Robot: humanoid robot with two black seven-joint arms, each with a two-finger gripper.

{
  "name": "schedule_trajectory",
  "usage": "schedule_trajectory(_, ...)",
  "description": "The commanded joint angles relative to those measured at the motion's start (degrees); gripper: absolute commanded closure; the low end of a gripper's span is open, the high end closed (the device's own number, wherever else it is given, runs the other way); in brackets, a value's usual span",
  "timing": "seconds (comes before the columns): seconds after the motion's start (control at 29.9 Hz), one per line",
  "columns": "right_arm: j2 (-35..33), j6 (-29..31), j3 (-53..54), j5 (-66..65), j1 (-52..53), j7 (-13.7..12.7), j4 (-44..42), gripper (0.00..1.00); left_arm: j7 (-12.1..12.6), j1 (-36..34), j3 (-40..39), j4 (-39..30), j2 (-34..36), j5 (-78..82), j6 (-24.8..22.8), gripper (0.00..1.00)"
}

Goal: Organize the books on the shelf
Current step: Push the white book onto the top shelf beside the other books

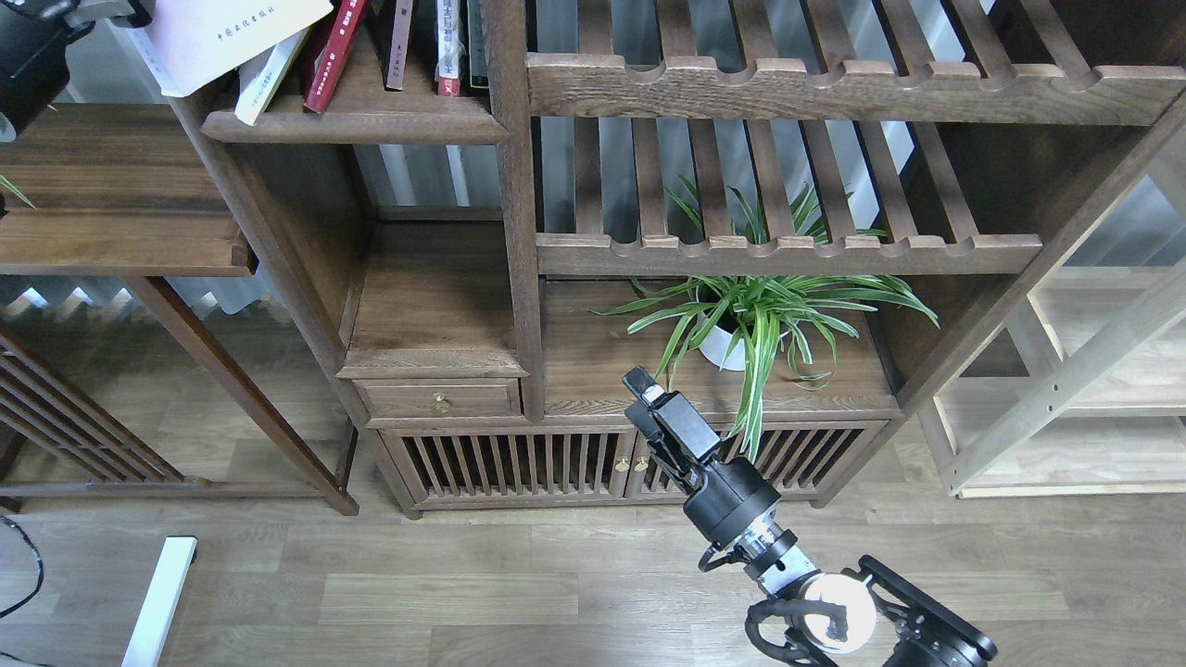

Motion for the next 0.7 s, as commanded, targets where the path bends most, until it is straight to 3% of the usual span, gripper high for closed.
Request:
schedule_trajectory(0.0, -0.01, 0.00, 0.00, 0.02, -0.45, 0.00, 0.29, 0.01, -0.54, -0.12, 0.63, 0.83, -0.39, 0.24, 0.09, 1.00)
schedule_trajectory(0.27, -0.18, 0.00, 0.09, 0.02, -0.89, 0.00, 0.99, 0.01, -3.44, -6.79, 6.78, 5.48, -0.48, 0.60, 3.51, 1.00)
schedule_trajectory(0.43, -0.27, 0.00, 0.26, 0.02, -2.03, 0.00, 1.08, 0.01, -3.62, -11.10, 9.68, 9.35, -0.48, 0.60, 3.51, 1.00)
schedule_trajectory(0.67, -1.76, 0.00, 0.96, 0.02, -2.91, 0.00, 1.08, 0.01, -2.75, -11.20, 11.18, 9.53, -0.31, 0.33, 3.78, 1.00)
